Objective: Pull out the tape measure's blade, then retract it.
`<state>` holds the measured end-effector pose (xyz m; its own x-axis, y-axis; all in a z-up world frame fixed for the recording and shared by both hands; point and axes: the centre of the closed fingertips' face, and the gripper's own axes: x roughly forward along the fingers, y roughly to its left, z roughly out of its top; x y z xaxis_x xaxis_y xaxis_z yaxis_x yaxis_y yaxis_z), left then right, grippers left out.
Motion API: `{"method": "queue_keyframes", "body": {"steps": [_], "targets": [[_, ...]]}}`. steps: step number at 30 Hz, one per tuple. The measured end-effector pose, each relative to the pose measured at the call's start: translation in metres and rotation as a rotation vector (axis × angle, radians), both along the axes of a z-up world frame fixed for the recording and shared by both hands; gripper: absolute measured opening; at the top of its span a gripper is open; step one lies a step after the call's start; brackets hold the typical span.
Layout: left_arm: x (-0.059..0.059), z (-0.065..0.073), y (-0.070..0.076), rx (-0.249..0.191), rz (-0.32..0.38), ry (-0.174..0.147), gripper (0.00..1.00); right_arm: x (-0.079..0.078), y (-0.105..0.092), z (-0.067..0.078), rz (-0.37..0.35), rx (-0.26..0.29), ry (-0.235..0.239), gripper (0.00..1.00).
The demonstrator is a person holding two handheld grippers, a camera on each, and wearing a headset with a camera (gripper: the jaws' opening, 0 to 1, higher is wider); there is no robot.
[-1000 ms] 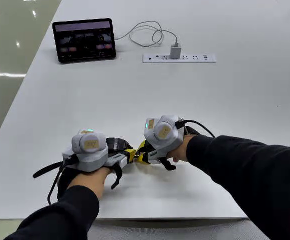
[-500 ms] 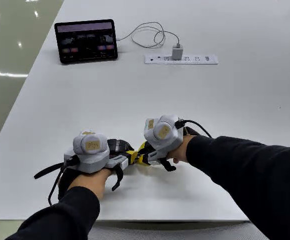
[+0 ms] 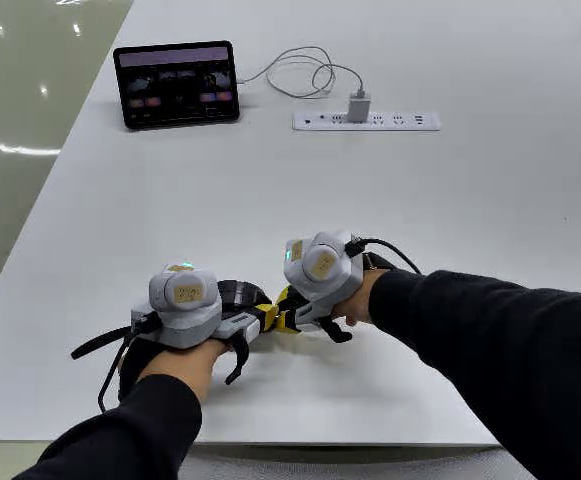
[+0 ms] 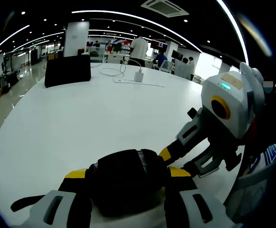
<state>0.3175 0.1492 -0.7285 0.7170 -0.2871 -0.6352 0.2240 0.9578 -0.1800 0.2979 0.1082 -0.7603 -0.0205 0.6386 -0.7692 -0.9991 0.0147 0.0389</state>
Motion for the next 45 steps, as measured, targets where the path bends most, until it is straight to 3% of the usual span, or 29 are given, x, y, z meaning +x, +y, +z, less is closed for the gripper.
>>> {"method": "queue_keyframes", "body": {"steps": [5,19,24,30,32,34,39,42,45], "targets": [[-0.001,0.000,-0.001,0.000,0.001,-0.001,0.58,0.000,0.000,0.000,-0.030,-0.003,0.015,0.11],[-0.001,0.001,-0.001,-0.018,0.007,-0.008,0.60,-0.001,0.000,0.000,-0.015,0.004,0.005,0.11],[-0.001,-0.001,-0.002,0.008,-0.018,-0.005,0.61,0.000,0.000,0.000,-0.017,0.006,0.003,0.12],[-0.002,-0.002,-0.001,0.004,-0.056,0.028,0.61,0.002,-0.002,0.000,-0.032,0.002,-0.016,0.16],[-0.005,-0.005,-0.001,0.012,-0.092,0.054,0.61,0.005,-0.005,0.002,-0.038,0.006,-0.037,0.20],[-0.006,-0.007,0.001,-0.008,-0.103,0.084,0.61,0.007,-0.007,0.005,-0.051,0.011,-0.035,0.21],[-0.001,-0.004,0.013,-0.003,-0.099,0.067,0.83,0.007,-0.012,0.009,-0.099,0.016,-0.012,0.25],[-0.005,-0.003,0.010,-0.023,-0.131,0.079,0.93,0.006,-0.014,0.014,-0.116,0.030,-0.009,0.28],[-0.008,-0.003,0.012,-0.008,-0.167,0.081,1.00,0.005,-0.015,0.023,-0.130,0.050,-0.015,0.30]]}}
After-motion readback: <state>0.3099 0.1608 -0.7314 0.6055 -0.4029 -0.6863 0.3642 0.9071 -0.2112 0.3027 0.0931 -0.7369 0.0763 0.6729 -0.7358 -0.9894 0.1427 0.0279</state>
